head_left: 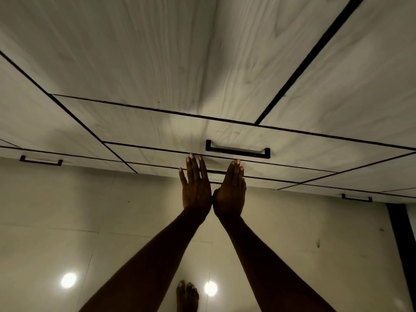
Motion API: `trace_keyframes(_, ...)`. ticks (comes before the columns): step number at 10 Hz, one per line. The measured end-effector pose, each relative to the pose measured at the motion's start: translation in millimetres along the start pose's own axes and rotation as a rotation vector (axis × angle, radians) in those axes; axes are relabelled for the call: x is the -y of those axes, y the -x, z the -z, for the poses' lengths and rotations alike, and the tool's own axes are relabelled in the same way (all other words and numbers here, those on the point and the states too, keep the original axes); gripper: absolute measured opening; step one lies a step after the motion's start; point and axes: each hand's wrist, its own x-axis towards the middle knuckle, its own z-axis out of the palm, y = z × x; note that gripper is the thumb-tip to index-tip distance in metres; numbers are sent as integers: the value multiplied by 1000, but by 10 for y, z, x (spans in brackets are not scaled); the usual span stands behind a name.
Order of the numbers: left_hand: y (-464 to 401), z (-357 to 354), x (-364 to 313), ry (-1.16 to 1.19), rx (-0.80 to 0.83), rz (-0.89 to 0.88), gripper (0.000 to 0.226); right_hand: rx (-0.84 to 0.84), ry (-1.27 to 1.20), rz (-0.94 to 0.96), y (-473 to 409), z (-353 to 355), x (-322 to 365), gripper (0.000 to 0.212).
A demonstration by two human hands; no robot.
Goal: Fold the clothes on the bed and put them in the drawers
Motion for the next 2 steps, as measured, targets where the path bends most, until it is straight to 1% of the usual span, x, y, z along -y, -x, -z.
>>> trace_keyframes(1,68,44,-3,-22,-6,-24,109,-9,-13,-6,74,110,-28,82)
trace_keyframes(2,169,82,26,-42,11,-91,96,9,-31,-49,184,231,0,70)
